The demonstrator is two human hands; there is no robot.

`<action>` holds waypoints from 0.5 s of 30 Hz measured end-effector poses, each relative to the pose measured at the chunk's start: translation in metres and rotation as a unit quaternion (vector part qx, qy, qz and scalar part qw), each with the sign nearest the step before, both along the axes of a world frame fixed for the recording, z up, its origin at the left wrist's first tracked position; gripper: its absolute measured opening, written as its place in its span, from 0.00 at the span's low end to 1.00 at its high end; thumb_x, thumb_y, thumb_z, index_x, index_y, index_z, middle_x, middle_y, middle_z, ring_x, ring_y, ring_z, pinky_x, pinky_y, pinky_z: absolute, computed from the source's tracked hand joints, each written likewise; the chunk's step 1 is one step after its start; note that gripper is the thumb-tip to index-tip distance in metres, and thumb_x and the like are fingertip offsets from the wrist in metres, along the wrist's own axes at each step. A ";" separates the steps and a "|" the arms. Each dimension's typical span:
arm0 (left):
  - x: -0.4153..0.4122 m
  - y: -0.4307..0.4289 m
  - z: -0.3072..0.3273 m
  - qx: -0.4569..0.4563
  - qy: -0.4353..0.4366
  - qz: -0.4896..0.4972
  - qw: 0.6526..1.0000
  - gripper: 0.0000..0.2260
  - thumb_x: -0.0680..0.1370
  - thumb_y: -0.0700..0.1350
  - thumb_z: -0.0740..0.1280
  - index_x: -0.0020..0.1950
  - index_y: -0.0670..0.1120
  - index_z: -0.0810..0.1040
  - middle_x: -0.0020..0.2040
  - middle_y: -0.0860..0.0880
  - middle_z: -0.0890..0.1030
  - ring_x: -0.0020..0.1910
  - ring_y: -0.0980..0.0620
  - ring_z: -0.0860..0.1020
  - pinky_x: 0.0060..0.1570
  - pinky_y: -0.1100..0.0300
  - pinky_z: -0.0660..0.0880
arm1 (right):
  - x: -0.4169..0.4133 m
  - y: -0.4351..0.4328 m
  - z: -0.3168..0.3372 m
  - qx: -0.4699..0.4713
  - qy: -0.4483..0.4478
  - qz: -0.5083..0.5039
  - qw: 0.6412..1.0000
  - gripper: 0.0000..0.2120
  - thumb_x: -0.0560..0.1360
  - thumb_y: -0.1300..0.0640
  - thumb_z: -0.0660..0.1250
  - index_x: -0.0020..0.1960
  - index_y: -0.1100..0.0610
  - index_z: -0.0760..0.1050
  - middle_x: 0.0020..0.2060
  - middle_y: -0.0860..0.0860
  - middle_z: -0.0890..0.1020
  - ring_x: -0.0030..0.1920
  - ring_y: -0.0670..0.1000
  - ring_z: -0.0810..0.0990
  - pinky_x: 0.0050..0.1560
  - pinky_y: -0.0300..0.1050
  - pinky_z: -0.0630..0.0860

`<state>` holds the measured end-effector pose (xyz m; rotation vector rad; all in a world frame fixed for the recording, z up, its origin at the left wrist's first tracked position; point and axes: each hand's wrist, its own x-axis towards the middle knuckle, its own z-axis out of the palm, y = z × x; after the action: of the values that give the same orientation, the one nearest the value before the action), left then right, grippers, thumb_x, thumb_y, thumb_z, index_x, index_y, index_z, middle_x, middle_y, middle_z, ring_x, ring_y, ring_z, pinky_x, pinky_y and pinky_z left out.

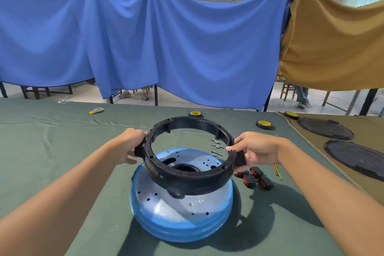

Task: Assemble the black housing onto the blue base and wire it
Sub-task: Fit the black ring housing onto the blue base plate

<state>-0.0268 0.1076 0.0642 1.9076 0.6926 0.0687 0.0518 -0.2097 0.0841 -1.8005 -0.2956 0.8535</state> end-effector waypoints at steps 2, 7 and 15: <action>-0.008 0.004 -0.001 0.032 0.041 -0.027 0.998 0.12 0.77 0.40 0.57 0.39 0.45 0.78 0.35 0.43 0.78 0.33 0.43 0.76 0.42 0.51 0.78 | -0.005 0.002 0.001 -0.025 0.019 0.023 0.999 0.08 0.79 0.63 0.65 0.46 0.68 0.76 0.49 0.66 0.83 0.50 0.62 0.84 0.46 0.52 0.83; -0.020 0.009 0.003 0.073 0.100 -0.086 0.989 0.07 0.70 0.32 0.63 0.34 0.38 0.77 0.30 0.41 0.80 0.31 0.41 0.82 0.39 0.48 0.82 | -0.016 0.010 0.009 -0.074 0.022 0.060 0.995 0.11 0.78 0.67 0.63 0.43 0.67 0.82 0.33 0.60 0.82 0.28 0.50 0.81 0.39 0.45 0.82; -0.010 0.006 -0.002 0.043 0.037 -0.013 0.998 0.12 0.79 0.36 0.54 0.40 0.38 0.74 0.27 0.42 0.78 0.24 0.43 0.79 0.26 0.52 0.79 | -0.019 0.014 0.003 -0.030 0.016 0.006 0.999 0.10 0.80 0.63 0.63 0.41 0.65 0.70 0.39 0.62 0.81 0.29 0.54 0.81 0.41 0.52 0.83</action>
<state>-0.0366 0.1140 0.0619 2.0096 0.7238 0.0110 0.0328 -0.1953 0.0869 -1.8403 -0.2624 0.9078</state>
